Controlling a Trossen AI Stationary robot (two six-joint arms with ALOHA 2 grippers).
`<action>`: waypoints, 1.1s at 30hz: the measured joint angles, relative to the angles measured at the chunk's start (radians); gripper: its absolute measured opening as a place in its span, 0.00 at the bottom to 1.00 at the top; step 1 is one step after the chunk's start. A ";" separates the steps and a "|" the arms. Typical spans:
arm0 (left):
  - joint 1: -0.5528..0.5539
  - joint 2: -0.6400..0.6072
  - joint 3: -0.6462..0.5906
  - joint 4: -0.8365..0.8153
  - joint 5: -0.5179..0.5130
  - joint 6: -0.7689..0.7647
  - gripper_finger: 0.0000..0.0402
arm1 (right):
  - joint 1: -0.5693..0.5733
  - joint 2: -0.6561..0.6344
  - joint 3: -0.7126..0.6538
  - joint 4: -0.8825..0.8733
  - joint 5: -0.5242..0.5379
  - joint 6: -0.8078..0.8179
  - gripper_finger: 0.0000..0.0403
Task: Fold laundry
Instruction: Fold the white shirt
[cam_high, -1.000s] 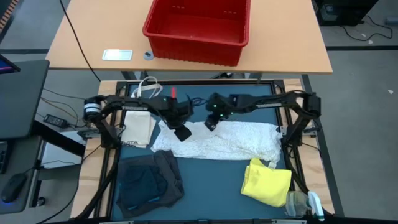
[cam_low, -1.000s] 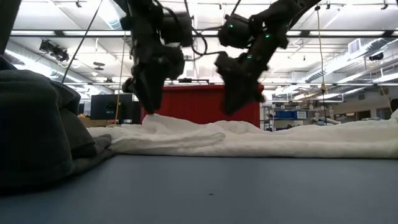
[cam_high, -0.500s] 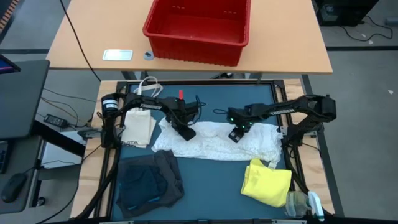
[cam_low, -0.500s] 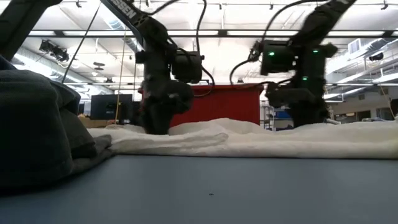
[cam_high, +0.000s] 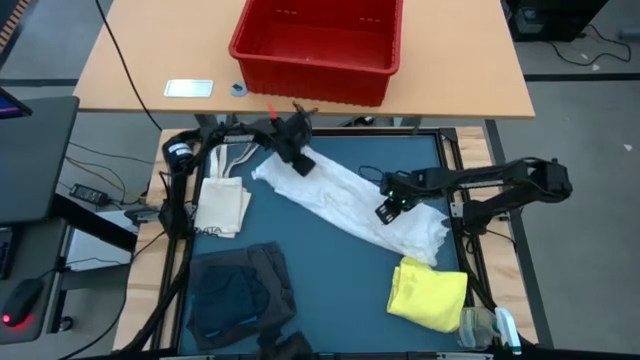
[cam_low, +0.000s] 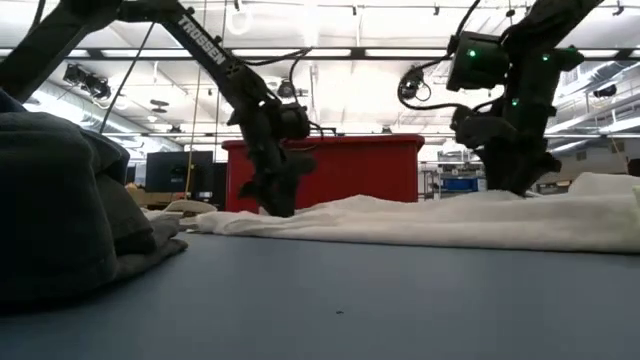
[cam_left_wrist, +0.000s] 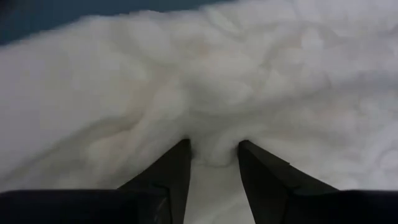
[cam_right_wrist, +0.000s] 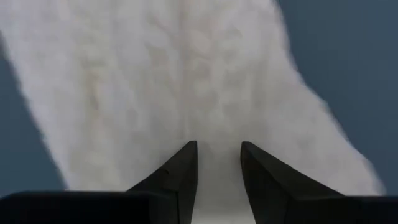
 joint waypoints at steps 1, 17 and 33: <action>0.017 0.000 0.024 -0.030 -0.005 0.018 0.35 | -0.014 -0.016 0.000 -0.030 0.000 -0.005 0.32; -0.054 -0.050 0.345 -0.507 0.013 0.089 0.35 | 0.108 -0.260 0.000 -0.424 0.127 0.123 0.32; -0.469 -0.145 0.342 -0.771 -0.162 -0.167 0.35 | 0.406 -0.074 -0.237 0.283 -0.045 0.364 0.28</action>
